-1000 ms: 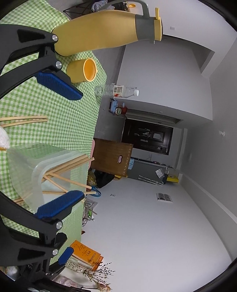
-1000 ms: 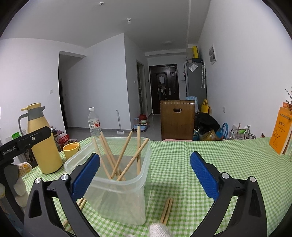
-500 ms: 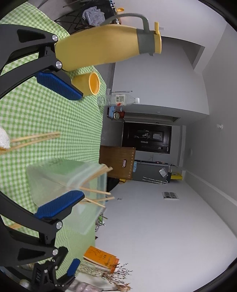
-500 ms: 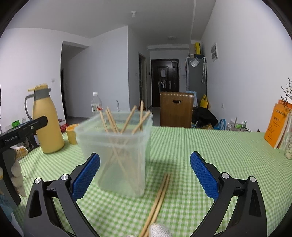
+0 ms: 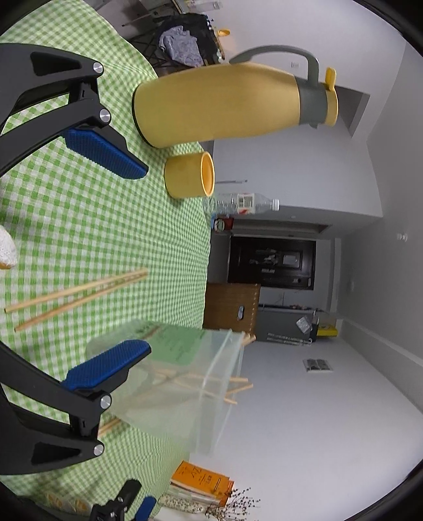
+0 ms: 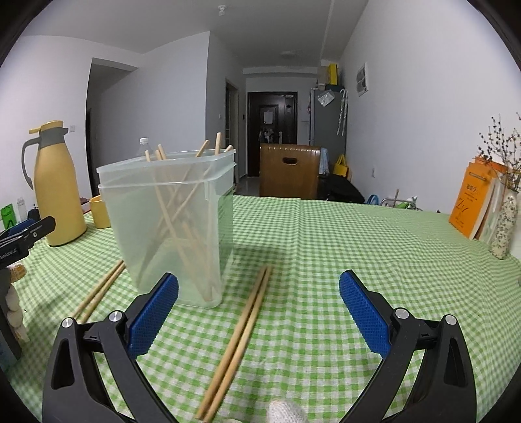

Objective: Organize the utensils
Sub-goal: 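Withdraw both open tools back from the box, then lower the right tool and close it on a bamboo chopstick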

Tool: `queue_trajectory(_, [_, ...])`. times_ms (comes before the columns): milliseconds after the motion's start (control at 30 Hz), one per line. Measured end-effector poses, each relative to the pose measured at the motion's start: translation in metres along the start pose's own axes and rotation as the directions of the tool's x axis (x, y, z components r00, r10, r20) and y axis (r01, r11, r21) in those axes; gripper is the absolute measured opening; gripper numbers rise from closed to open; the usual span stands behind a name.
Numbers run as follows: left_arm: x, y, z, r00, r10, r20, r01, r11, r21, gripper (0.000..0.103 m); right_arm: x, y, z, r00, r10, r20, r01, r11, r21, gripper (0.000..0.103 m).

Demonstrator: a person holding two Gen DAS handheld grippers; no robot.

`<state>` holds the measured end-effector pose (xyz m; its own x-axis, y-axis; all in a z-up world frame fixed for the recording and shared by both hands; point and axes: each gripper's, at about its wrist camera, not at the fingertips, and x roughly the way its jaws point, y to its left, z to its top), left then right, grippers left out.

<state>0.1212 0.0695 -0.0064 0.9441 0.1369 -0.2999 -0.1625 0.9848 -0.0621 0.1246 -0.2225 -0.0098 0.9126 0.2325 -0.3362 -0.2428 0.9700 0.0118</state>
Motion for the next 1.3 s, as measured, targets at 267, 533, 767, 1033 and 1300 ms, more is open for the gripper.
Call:
queue_trajectory(267, [0.0,-0.001,-0.007,1.0,-0.005,0.005,0.005,1.0,0.015,0.096,-0.005,0.005,-0.002,0.999,0.007,0.041,-0.006,1.0,-0.022,0.095])
queue_trajectory(533, [0.001,0.0,-0.007,1.0,-0.009,0.002,0.009,1.0,0.011,0.096,-0.004,0.002,-0.006,0.999,0.002,0.032,-0.002,1.0,-0.007,0.095])
queue_trajectory(767, [0.001,0.0,-0.007,1.0,-0.013,0.005,0.013,1.0,0.009,0.096,0.015,0.006,-0.007,0.996,-0.02,-0.083,0.016,0.999,-0.044,0.095])
queue_trajectory(1033, [0.0,-0.002,-0.007,1.0,-0.022,0.008,0.022,1.0,0.014,0.096,0.051,-0.003,0.004,0.949,-0.023,-0.314,0.019,1.0,-0.018,0.095])
queue_trajectory(1300, [-0.002,-0.003,-0.007,1.0,-0.024,0.017,0.024,1.0,0.012,0.096,0.088,-0.008,0.012,0.878,-0.019,-0.479,0.022,1.0,0.001,0.08])
